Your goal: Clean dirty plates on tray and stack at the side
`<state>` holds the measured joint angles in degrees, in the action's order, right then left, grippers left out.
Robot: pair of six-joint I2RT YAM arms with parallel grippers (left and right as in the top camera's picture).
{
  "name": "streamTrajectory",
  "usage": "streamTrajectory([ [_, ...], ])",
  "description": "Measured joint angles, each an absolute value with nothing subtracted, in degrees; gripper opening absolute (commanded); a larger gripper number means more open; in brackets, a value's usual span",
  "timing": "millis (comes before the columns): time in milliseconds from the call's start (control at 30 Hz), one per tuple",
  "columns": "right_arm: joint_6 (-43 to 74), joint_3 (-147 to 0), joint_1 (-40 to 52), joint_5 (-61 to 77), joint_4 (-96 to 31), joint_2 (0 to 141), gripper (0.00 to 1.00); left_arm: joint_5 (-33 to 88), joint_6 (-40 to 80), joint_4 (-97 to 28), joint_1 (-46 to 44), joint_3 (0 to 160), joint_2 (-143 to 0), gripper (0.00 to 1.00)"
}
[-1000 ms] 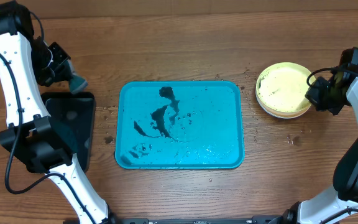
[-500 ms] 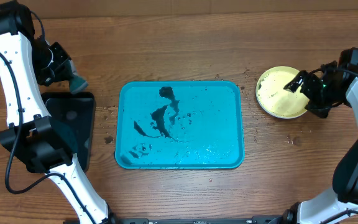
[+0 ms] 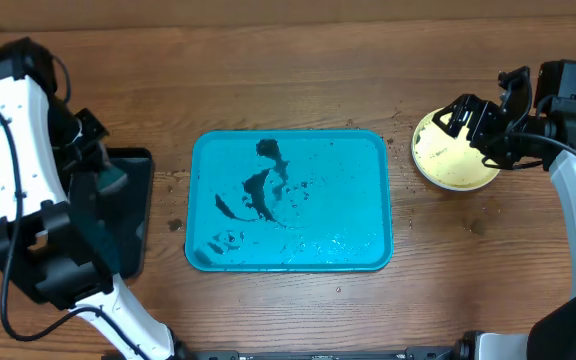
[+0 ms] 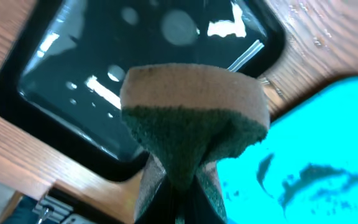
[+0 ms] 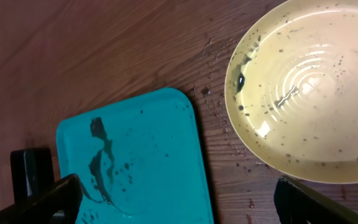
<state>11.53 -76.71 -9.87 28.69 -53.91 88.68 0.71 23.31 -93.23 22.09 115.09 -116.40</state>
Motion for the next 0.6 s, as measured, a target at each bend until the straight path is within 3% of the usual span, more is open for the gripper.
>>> streamTrajectory([
  [500, 11.5, -76.7, -9.3, 28.7, -53.7, 88.7, 1.0, 2.2, 26.5, -69.5, 31.5, 91.1, -116.0, 0.04],
  [533, 11.6, -76.7, -9.3, 28.7, -53.7, 88.7, 1.0, 2.8, 26.4, -68.8, 31.2, 90.1, -116.0, 0.08],
  [600, 11.5, -76.7, -9.3, 28.7, -53.7, 88.7, 1.0, 3.7, 26.4, -68.3, 30.9, 89.1, -116.0, 0.25],
])
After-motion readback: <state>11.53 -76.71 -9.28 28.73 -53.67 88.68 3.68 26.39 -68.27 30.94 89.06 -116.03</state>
